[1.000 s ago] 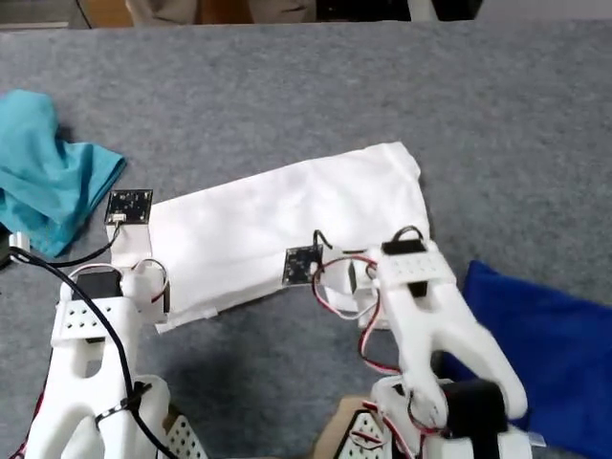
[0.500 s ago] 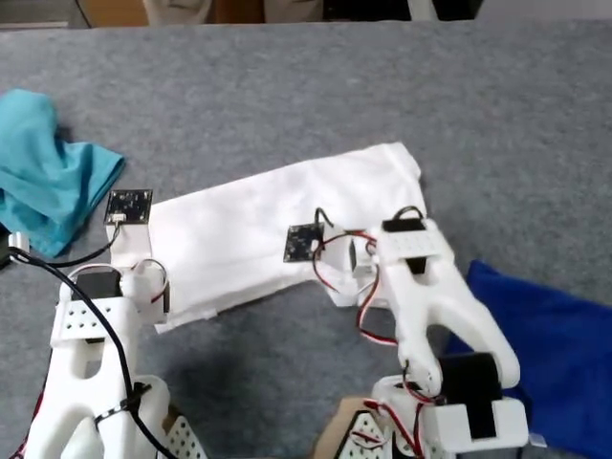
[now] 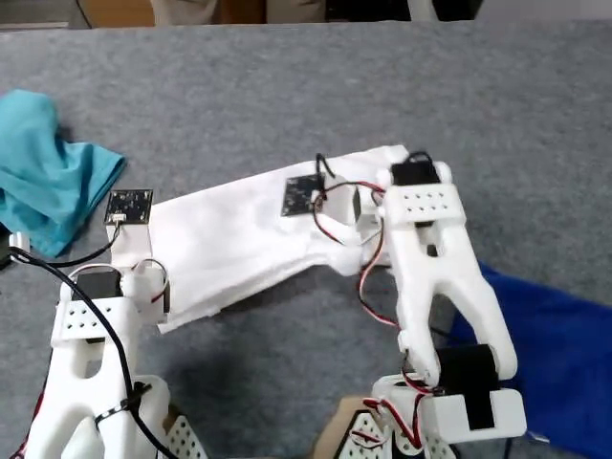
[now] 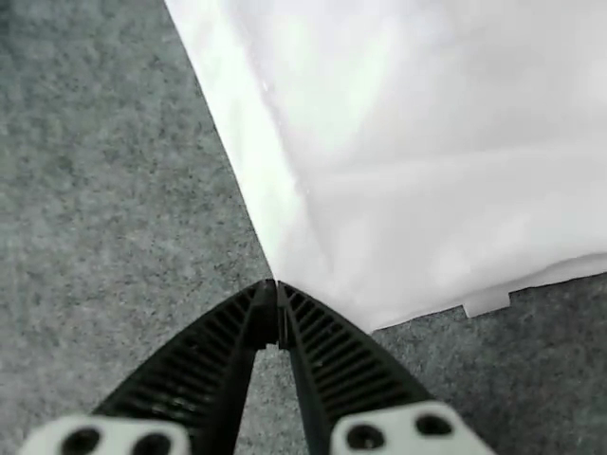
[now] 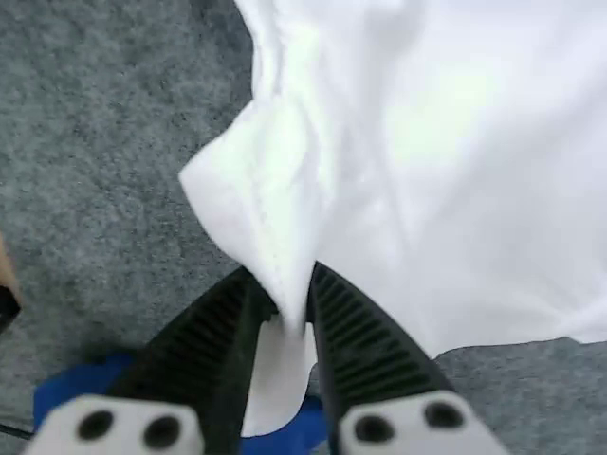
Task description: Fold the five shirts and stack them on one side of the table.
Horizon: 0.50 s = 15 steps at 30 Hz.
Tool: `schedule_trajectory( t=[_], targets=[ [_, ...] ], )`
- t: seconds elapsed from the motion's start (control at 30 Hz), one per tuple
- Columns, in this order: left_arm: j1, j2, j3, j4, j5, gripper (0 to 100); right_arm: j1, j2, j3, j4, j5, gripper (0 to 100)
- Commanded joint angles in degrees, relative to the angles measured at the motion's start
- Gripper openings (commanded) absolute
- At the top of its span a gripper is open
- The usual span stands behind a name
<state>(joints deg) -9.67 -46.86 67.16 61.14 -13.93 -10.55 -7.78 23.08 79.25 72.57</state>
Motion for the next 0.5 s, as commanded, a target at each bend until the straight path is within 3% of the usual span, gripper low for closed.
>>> schedule_trajectory(
  t=[0.0,0.47],
  targets=[
    [-0.18,-1.1,-0.79,-0.7,-0.35,2,-3.47,0.22,-5.05,1.49,2.46,0.4],
    [-0.53,-1.1,-0.79,-0.26,-0.44,2,-5.32,16.04,-20.44,1.76,3.69,0.5]
  ],
)
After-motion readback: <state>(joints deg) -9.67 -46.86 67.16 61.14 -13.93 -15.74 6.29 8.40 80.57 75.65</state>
